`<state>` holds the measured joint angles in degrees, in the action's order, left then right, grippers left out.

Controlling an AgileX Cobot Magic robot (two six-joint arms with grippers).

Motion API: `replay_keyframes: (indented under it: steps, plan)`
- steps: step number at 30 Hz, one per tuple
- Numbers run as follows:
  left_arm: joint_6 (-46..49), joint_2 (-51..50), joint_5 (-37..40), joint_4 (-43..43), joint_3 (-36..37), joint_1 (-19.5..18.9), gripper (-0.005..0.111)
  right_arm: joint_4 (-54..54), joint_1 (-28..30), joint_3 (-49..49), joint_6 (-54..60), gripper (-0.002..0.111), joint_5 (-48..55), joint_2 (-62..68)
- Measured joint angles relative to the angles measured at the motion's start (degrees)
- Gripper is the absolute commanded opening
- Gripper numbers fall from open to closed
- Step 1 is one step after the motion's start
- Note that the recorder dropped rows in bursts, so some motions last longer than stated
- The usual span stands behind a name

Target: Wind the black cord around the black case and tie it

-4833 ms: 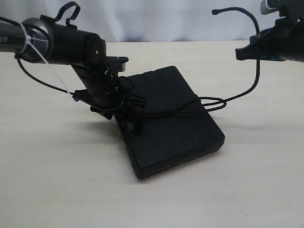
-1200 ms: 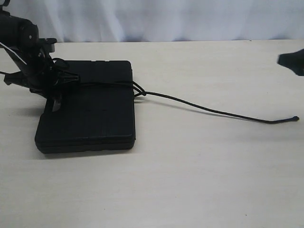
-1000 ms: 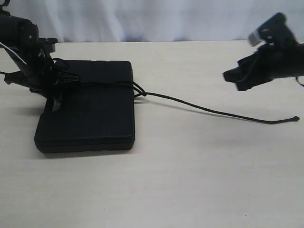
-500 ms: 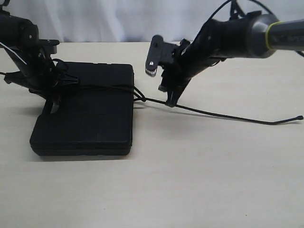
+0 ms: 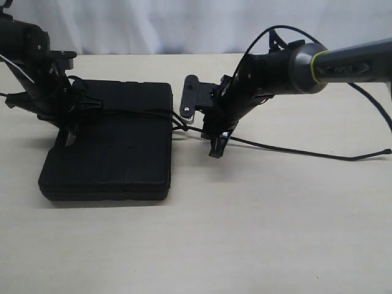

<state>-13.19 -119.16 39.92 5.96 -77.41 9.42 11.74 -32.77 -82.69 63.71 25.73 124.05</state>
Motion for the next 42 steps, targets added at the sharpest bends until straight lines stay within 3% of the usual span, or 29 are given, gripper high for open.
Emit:
replay_keyframes:
  steps: [6,7,9,10,19,26,37,39,42]
  plan:
    - [0.0,0.0,0.0,0.0,0.0,0.0,0.0,0.0,0.0,0.0,-1.4,0.033,0.0,0.7]
    - [0.0,0.0,0.0,0.0,0.0,0.0,0.0,0.0,0.0,0.0,-1.5,0.028,0.0,1.2]
    - [0.0,0.0,0.0,0.0,0.0,0.0,0.0,0.0,0.0,0.0,-2.0,0.006,0.0,1.8]
    - [0.0,0.0,0.0,0.0,0.0,0.0,0.0,-0.1,0.0,0.0,-2.6,0.005,0.0,1.8]
    - [0.2,0.0,0.0,0.3,0.0,0.0,0.0,0.0,0.5,-0.3,-8.8,0.004,2.6,-0.8]
    - [1.3,0.0,-0.1,-1.4,0.0,0.9,0.0,2.1,5.2,0.1,-13.6,0.004,7.6,-1.7]
    - [-0.3,0.1,-0.3,-2.2,0.0,1.3,0.0,3.2,11.4,6.0,-14.0,0.004,5.4,-2.3]
    - [-0.4,0.1,-0.3,-2.2,0.0,1.3,0.003,3.1,11.4,6.2,-14.1,0.004,5.2,-2.3]
    - [-0.4,0.1,-0.2,-2.3,0.0,1.3,0.017,2.9,11.4,6.2,-14.2,0.004,5.0,-2.3]
